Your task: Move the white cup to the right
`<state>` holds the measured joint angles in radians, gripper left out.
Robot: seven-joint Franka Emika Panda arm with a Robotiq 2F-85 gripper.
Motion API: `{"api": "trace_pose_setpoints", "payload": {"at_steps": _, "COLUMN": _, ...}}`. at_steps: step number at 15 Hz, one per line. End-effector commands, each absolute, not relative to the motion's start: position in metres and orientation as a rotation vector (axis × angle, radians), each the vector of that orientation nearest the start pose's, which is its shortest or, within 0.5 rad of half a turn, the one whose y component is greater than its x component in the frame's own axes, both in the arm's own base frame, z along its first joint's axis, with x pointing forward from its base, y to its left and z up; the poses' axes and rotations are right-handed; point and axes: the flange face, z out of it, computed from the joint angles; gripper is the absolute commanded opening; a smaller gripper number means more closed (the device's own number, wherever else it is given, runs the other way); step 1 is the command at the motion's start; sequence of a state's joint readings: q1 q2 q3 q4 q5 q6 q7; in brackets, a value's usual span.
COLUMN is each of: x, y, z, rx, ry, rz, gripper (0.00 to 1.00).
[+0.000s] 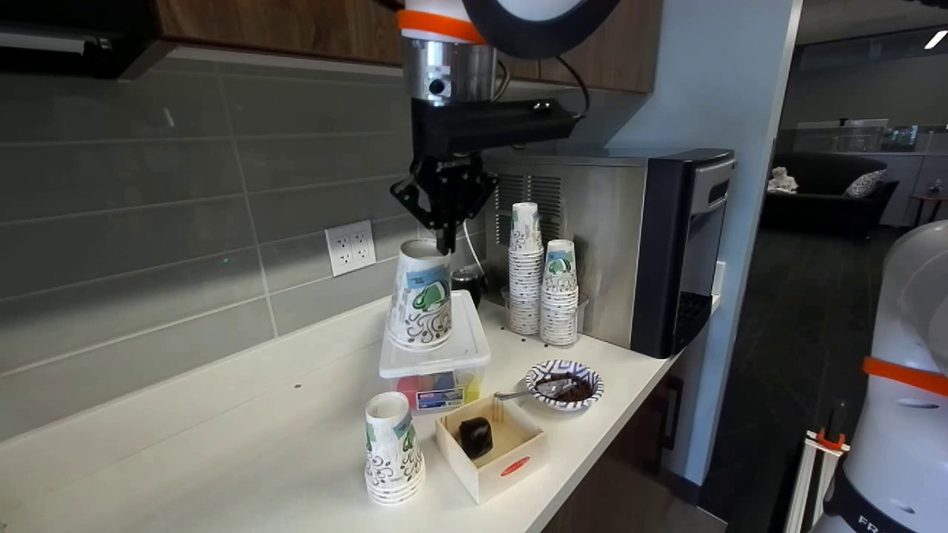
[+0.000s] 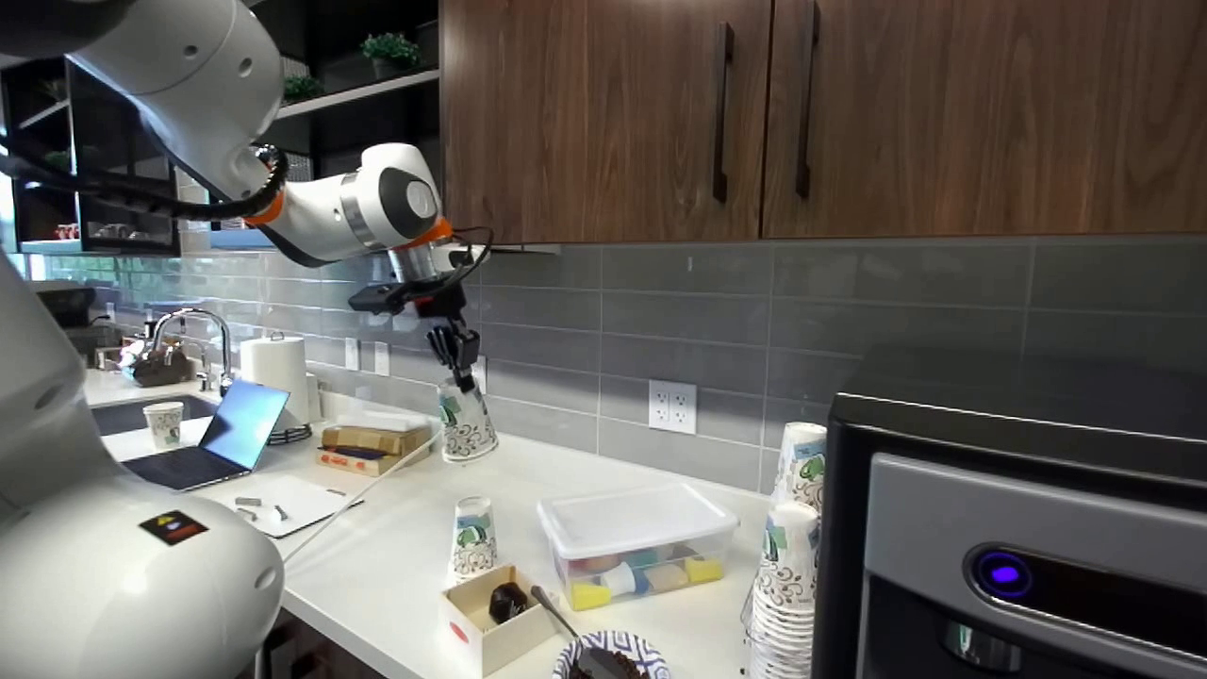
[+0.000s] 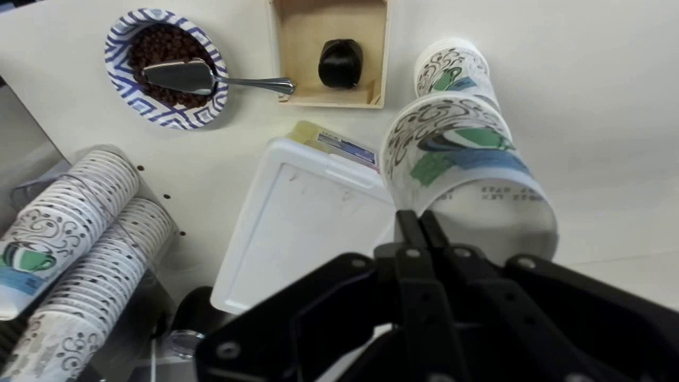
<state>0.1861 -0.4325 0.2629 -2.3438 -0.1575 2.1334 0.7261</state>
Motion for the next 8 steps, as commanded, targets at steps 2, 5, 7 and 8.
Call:
{"api": "trace_pose_setpoints", "payload": {"at_steps": 2, "x": 0.363, "y": 0.127, "z": 0.527, "rx": -3.039, "ry": 0.709, "rz": -0.511, "gripper": 0.01}}
{"api": "trace_pose_setpoints", "payload": {"at_steps": 5, "x": 0.352, "y": 0.069, "z": 0.528, "rx": -2.938, "ry": 0.921, "rz": -0.494, "gripper": 0.01}}
{"api": "trace_pose_setpoints", "payload": {"at_steps": 7, "x": 0.349, "y": 0.033, "z": 0.532, "rx": -2.85, "ry": 1.059, "rz": -0.498, "gripper": 0.01}}
{"api": "trace_pose_setpoints", "payload": {"at_steps": 8, "x": 0.349, "y": 0.017, "z": 0.535, "rx": -2.803, "ry": 1.123, "rz": -0.502, "gripper": 0.01}}
